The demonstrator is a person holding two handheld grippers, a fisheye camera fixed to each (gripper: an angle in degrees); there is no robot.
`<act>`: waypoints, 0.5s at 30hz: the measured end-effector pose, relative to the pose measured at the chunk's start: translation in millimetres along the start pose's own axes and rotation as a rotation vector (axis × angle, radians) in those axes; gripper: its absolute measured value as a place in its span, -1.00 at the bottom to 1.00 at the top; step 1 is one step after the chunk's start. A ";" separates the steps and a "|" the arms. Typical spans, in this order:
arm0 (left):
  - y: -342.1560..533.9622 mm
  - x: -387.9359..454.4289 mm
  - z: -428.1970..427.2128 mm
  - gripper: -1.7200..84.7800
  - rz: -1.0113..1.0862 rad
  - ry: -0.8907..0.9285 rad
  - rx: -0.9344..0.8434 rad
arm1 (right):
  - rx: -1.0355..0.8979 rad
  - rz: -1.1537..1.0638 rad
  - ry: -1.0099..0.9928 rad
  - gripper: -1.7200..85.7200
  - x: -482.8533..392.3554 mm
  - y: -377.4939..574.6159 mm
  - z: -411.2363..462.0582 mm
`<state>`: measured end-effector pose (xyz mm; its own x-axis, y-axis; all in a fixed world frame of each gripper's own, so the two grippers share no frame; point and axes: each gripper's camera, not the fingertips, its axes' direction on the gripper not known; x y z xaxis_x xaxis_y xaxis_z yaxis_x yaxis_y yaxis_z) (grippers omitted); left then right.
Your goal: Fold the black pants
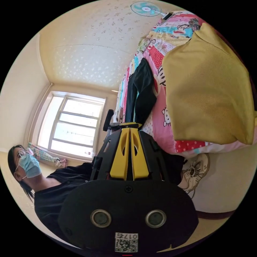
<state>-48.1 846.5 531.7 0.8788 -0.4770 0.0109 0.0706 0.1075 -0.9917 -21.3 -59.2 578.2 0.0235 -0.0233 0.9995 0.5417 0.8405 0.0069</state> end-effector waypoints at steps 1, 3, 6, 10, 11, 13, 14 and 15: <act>10.1 -7.2 -18.8 -0.90 -0.006 0.095 0.032 | -0.025 -0.009 0.037 -0.91 -0.2 -3.1 5.3; 27.9 -16.5 -49.7 -0.91 0.020 0.263 0.066 | -0.051 0.011 0.097 -0.88 4.8 -9.5 13.1; 64.7 -29.1 -97.3 -0.91 0.068 0.465 0.111 | -0.066 0.031 0.085 -0.73 12.5 -33.4 29.7; 115.1 -55.6 -139.1 -0.90 0.032 0.482 0.187 | -0.102 -0.027 0.037 -0.64 1.6 -100.2 72.8; 121.9 -61.4 -143.2 -0.89 0.019 0.493 0.201 | -0.107 -0.047 0.007 -0.64 -3.8 -123.1 89.4; 146.0 -86.3 -154.6 -0.89 -0.034 0.535 0.257 | -0.117 -0.058 -0.028 -0.64 -11.2 -159.2 117.8; 151.5 -93.0 -155.9 -0.89 -0.051 0.541 0.268 | -0.123 -0.059 -0.016 -0.65 -15.8 -183.7 138.7; 161.5 -106.6 -156.3 -0.89 -0.084 0.556 0.287 | -0.127 -0.055 0.004 -0.65 -18.1 -196.4 150.6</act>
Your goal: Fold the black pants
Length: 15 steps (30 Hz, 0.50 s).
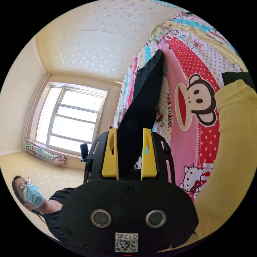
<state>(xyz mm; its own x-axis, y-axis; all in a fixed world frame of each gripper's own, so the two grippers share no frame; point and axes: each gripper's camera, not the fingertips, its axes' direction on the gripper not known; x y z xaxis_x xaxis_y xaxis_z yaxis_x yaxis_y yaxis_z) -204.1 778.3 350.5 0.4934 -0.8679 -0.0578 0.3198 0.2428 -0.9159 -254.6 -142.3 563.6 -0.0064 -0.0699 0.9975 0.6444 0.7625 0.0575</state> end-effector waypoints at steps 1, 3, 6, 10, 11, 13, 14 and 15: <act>7.0 -12.5 -7.7 -0.88 -0.033 0.033 0.025 | -0.013 0.012 0.035 -0.65 -2.7 -26.5 21.3; 16.3 -29.8 -15.3 -0.88 -0.068 0.106 0.057 | -0.042 0.031 0.037 -0.64 -2.1 -65.1 57.3; 27.9 -52.5 -25.5 -0.88 -0.104 0.181 0.090 | -0.098 0.041 0.175 -0.61 -5.1 -123.2 116.2; 41.5 -80.7 -44.7 -0.89 -0.139 0.298 0.152 | -0.041 0.046 0.485 -0.56 -13.0 -188.9 163.2; 43.9 -85.0 -47.4 -0.89 -0.145 0.316 0.160 | -0.047 0.059 0.539 -0.56 -10.7 -205.6 176.0; 54.8 -100.6 -58.3 -0.89 -0.166 0.347 0.195 | -0.066 0.079 0.549 -0.61 -5.2 -226.7 194.5; 57.9 -104.8 -60.5 -0.89 -0.172 0.350 0.202 | -0.091 0.091 0.515 -0.67 -1.8 -238.5 208.6; 65.0 -115.1 -63.3 -0.89 -0.194 0.366 0.211 | -0.108 0.095 0.482 -0.72 -1.0 -243.3 216.4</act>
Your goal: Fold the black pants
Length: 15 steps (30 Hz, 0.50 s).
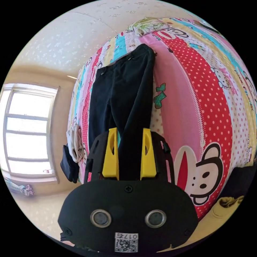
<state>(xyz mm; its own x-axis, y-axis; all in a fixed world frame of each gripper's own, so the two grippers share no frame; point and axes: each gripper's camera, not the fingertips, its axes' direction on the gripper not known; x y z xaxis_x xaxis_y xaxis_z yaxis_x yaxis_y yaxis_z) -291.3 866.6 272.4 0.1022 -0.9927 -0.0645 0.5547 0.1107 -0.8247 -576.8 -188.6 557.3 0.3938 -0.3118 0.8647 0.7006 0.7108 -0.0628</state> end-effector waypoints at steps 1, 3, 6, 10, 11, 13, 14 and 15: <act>6.1 -11.6 -7.2 -0.89 -0.042 0.043 0.007 | -0.019 0.005 -0.052 -0.82 -9.9 -8.0 11.3; 20.0 -26.7 -22.2 -0.89 -0.083 0.134 0.055 | -0.014 -0.051 -0.068 -0.86 -42.4 -15.0 25.0; 47.4 -41.8 -54.3 -0.89 -0.120 0.155 0.155 | -0.067 -0.274 0.102 -0.88 -135.5 -15.6 64.6; 85.6 -57.6 -97.4 -0.90 -0.207 0.150 0.237 | -0.079 -0.420 0.272 -0.89 -241.6 10.9 130.6; 90.8 -58.9 -103.2 -0.90 -0.214 0.156 0.253 | -0.068 -0.427 0.294 -0.89 -258.6 18.2 148.2; 108.9 -60.4 -126.3 -0.90 -0.235 0.131 0.303 | -0.069 -0.401 0.264 -0.89 -269.5 26.0 172.8; 112.9 -60.0 -132.0 -0.91 -0.239 0.117 0.311 | -0.078 -0.371 0.201 -0.88 -269.0 30.4 185.5; 120.2 -59.5 -141.5 -0.90 -0.248 0.091 0.324 | -0.084 -0.359 0.167 -0.88 -267.6 32.4 190.5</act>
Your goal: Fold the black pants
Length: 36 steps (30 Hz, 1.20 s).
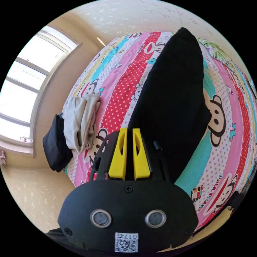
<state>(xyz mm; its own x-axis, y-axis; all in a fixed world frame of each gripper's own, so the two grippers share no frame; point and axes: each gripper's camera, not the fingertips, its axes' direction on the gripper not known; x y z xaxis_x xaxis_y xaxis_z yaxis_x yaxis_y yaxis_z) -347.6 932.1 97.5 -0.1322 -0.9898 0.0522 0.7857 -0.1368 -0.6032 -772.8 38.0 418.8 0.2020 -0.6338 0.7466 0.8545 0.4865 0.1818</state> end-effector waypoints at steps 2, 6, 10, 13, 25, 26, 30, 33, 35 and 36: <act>2.7 -2.7 -9.3 -0.89 -0.003 -0.033 -0.021 | -0.016 -0.039 -0.102 -0.86 -2.5 7.9 13.7; -1.3 -19.1 -9.4 -0.85 -0.028 -0.018 -0.113 | -0.086 -0.109 -0.230 -0.80 3.4 33.0 10.0; -0.5 -18.6 -16.4 -0.77 -0.013 0.011 -0.105 | -0.049 -0.122 -0.325 -0.77 28.9 101.1 -21.1; -0.1 -3.3 -26.1 -0.84 0.023 -0.093 -0.080 | -0.041 -0.049 -0.304 -0.76 49.7 154.2 -33.0; -9.1 24.7 5.0 -0.84 0.062 -0.288 -0.109 | -0.271 -0.048 -0.231 -0.82 37.7 235.8 27.2; -6.4 26.8 5.9 -0.84 0.063 -0.295 -0.104 | -0.285 -0.052 -0.241 -0.85 40.2 234.9 27.0; 12.8 38.6 0.6 -0.87 0.082 -0.311 -0.041 | -0.189 -0.043 -0.341 -0.87 55.8 244.7 5.7; 23.1 47.3 -1.6 -0.88 0.119 -0.211 -0.016 | -0.074 0.033 -0.355 -0.88 70.9 266.0 -18.3; 25.7 53.3 4.0 -0.90 0.148 -0.172 -0.038 | 0.026 0.092 -0.246 -0.88 74.7 288.3 -46.1; 26.2 55.2 9.6 -0.90 0.154 -0.196 -0.059 | 0.041 0.105 -0.215 -0.88 75.5 292.9 -50.9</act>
<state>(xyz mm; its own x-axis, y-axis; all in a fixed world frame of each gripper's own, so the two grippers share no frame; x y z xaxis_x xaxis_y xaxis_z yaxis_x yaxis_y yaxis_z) -328.5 873.5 92.2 0.1105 -0.9883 0.1053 0.7502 0.0134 -0.6611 -482.9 102.0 495.8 0.1789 -0.4378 0.8811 0.8132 0.5699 0.1181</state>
